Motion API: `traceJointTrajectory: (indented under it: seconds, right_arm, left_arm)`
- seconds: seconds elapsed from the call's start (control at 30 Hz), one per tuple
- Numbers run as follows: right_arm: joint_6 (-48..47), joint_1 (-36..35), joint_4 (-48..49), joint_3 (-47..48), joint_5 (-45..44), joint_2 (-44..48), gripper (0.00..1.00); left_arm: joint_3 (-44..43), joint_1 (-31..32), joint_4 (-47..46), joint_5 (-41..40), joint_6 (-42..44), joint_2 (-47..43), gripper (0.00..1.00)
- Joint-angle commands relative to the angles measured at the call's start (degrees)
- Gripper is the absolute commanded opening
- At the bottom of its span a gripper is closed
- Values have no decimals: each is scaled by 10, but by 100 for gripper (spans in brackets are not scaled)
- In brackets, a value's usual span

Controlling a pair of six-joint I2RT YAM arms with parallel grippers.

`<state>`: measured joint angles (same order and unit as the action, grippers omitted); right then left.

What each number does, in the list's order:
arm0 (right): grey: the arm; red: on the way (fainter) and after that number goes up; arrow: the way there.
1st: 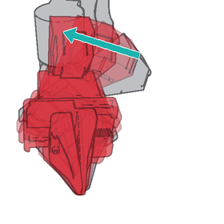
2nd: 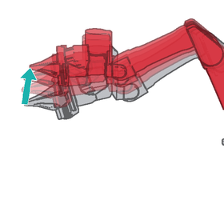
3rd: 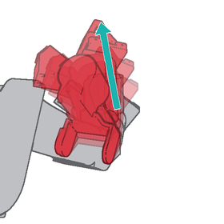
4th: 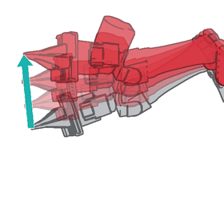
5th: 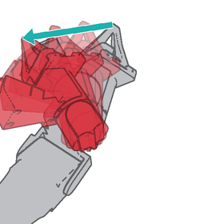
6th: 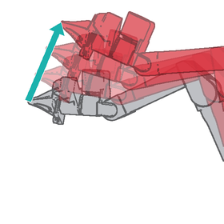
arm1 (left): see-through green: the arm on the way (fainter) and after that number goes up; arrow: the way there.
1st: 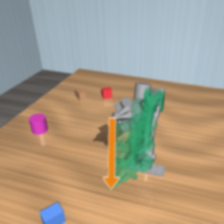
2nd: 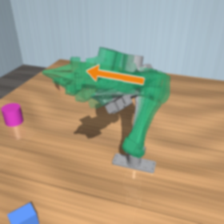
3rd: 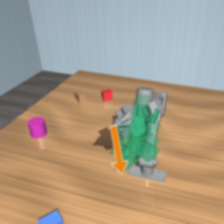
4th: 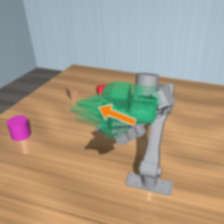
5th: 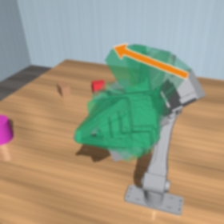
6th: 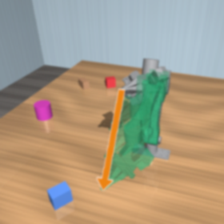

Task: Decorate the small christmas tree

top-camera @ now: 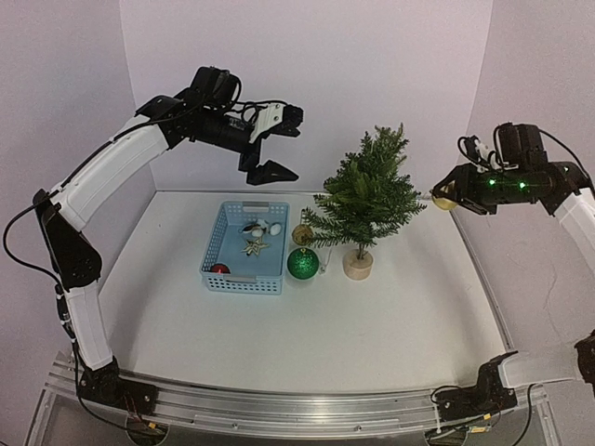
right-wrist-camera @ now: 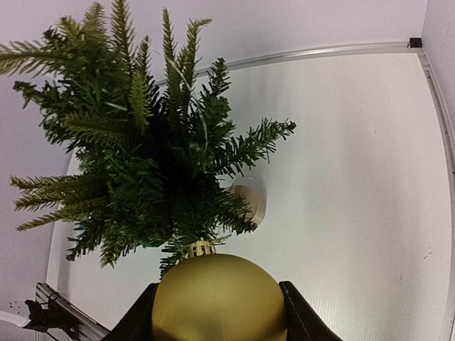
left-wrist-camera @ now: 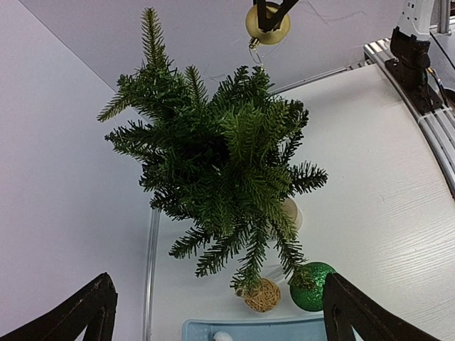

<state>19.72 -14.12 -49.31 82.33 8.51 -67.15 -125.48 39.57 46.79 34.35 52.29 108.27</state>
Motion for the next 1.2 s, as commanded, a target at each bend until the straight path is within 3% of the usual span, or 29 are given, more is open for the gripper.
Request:
traceJointTrajectory:
  seconds: [0.0,0.37,1.17]
  right_arm:
    - [-24,27,8,22,46,-22,25]
    - [-37,38,16,38,66,-67,23]
    - [-22,49,16,-57,76,-15,19]
  left_arm:
    - [6,-3,-22,0,-9,-21,99]
    - [7,-9,-25,-4,-3,-19,99]
    - [9,-13,-30,-2,-2,-20,99]
